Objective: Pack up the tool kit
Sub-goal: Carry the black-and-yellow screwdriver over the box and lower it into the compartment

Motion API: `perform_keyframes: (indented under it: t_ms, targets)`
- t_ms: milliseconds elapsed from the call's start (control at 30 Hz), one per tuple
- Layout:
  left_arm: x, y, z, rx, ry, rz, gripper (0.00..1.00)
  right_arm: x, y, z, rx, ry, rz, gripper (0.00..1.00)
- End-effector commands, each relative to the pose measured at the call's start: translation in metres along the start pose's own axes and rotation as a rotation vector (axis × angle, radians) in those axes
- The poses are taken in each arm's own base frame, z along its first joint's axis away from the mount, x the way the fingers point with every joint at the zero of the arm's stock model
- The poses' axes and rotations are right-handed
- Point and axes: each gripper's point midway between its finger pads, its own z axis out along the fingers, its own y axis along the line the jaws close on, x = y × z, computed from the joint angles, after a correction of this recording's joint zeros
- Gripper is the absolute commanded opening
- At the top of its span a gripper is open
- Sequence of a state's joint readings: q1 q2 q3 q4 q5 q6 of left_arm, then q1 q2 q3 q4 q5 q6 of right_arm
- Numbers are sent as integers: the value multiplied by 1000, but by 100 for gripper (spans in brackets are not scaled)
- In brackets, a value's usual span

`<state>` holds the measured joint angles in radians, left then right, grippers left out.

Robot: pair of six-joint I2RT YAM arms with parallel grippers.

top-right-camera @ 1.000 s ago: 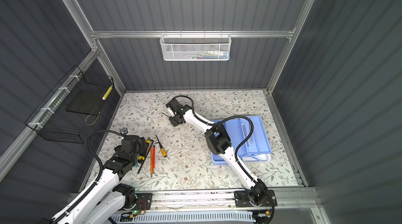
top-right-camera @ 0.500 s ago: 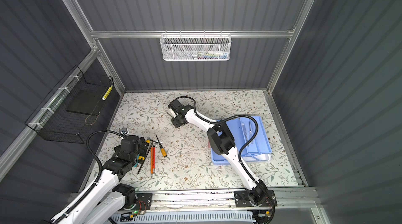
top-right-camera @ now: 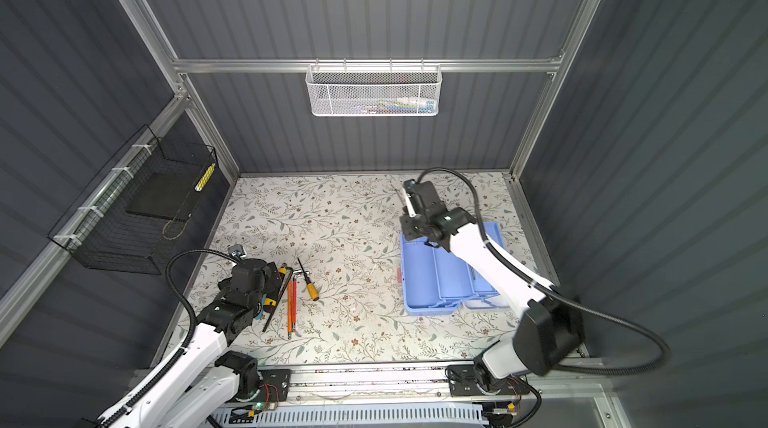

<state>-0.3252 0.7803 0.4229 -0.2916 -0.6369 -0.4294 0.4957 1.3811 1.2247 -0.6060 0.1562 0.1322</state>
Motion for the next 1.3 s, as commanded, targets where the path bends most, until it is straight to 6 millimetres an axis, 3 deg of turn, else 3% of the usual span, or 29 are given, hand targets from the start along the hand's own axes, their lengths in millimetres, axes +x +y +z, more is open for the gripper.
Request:
perform_keyframes:
  t_ms: [0,167,367,800,967,1067,1267]
  targets:
    - [-10,2,-1,-12,-17,-13,99,42,-49,-23,158,74,55,0]
    - [-10,0,0,-12,-11,-6,99,79,-95,-56,257,47,213,0]
    - [-9,-3,3,-12,2,6,99,113,-128,-58,310,78,376,0]
    - [-9,-3,3,-12,1,5,99,145,-174,-43,480,312,363,0]
    - [-9,-3,4,-12,5,7,99,142,-189,-49,568,358,314,0]
    - [-9,-3,3,-12,5,7,99,142,-191,-52,581,368,302,0]
    - [-9,-2,2,-12,0,4,99,149,-190,-54,587,366,309,10]
